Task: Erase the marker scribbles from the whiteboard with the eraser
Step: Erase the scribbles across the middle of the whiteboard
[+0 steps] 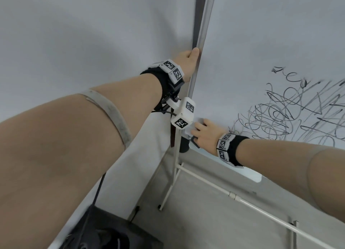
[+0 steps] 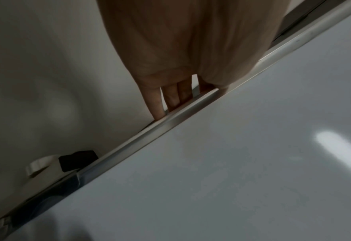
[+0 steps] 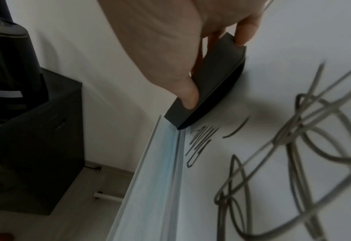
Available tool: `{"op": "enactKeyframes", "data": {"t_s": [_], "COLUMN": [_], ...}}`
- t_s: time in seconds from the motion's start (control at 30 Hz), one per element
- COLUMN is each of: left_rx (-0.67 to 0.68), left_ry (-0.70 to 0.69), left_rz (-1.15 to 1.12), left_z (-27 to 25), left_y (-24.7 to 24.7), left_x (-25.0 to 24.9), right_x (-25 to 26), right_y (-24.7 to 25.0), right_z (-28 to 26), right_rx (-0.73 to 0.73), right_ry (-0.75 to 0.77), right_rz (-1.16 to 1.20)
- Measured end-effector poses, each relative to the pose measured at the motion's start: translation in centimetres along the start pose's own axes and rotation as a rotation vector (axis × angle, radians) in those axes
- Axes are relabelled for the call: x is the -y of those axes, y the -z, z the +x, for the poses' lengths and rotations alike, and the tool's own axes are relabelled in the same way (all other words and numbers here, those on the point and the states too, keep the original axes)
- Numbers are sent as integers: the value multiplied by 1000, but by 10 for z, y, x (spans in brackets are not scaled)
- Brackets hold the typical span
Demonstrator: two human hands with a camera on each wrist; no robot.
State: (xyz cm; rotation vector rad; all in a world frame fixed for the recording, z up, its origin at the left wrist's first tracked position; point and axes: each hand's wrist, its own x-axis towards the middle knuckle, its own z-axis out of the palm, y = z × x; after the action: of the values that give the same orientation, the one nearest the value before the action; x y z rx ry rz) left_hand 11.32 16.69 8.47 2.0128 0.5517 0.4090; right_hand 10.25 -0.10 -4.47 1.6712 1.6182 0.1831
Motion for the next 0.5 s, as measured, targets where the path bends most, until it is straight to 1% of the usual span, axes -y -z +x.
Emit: {"op": "enactKeyframes", "data": {"t_s": [0.1,0.23,0.3,0.37,0.5], "left_rx": [-19,100,110,100,74], "left_ry": [12,43,53,53,45], "left_rz": [3,-98,-120,-125,-145], "left_z": [3,1,1,2,5], "left_y": [1,-2,-3,-1,7], "left_x": [2,-1,-2,0,6], "right_x": [1,-7,-10,-8,-2], "right_y": [-4,2,8,7,11], "right_z": [4,2,1,4,20], "right_rx": [-1,142,170,139,35], "right_ry": [24,122,137,134,69], "right_rz": [-35,-77,-83,-91,-70]}}
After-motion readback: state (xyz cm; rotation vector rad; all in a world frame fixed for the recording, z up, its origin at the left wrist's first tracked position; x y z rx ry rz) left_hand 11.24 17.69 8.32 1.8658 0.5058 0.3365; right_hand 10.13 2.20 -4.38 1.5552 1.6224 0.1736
